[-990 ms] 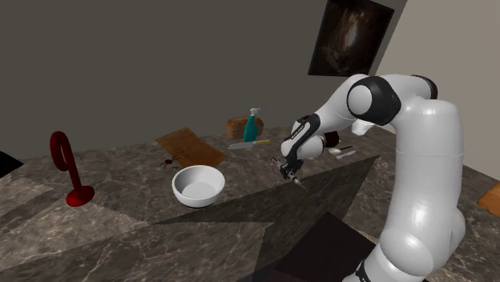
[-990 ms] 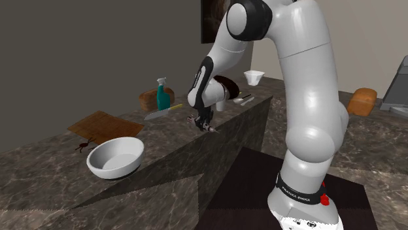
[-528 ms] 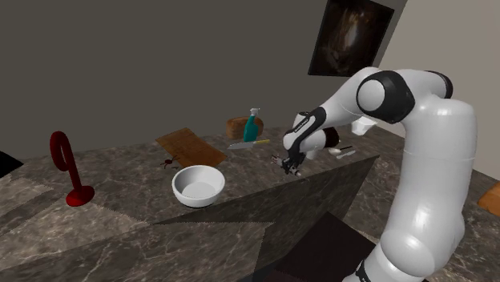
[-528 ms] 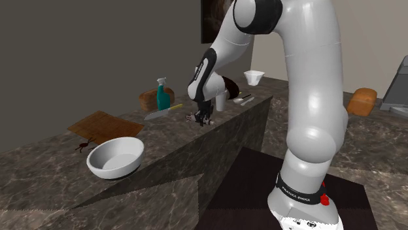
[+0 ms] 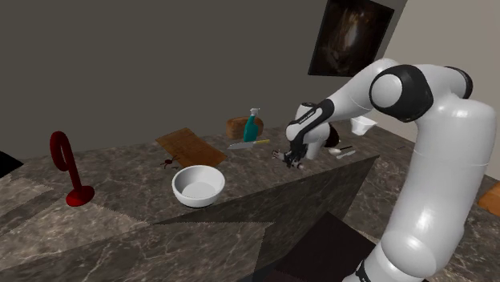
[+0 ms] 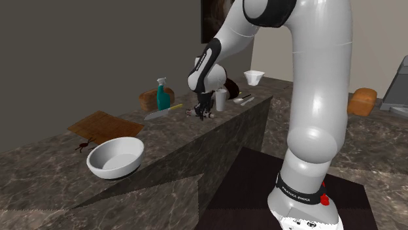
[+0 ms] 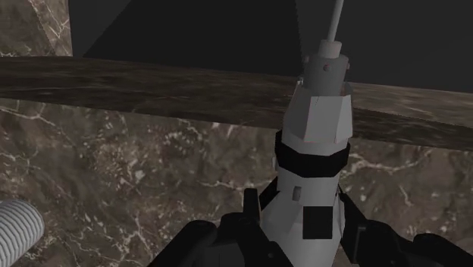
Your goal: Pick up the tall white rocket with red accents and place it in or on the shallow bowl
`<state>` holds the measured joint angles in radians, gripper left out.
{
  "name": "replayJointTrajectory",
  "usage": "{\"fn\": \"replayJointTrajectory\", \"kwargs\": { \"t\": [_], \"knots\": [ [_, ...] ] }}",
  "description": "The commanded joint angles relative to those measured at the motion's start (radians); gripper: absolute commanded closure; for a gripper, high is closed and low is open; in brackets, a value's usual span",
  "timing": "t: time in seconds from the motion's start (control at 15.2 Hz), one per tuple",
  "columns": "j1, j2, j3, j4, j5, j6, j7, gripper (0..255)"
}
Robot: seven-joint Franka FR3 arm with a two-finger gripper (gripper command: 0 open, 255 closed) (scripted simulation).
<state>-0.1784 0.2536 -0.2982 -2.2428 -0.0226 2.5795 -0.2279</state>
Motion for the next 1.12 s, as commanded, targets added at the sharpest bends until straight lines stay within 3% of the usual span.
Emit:
{"fn": "replayJointTrajectory", "kwargs": {
  "t": [0.0, 0.66, 1.06],
  "knots": [
    [0.003, -0.022, -0.004, 0.004, -0.008, -0.025, 0.004, 255],
    [0.014, -0.119, -0.015, 0.032, -0.044, -0.147, 0.021, 255],
    [0.102, -0.128, 0.041, 0.025, -0.077, -0.160, 0.187, 255]
  ]
}}
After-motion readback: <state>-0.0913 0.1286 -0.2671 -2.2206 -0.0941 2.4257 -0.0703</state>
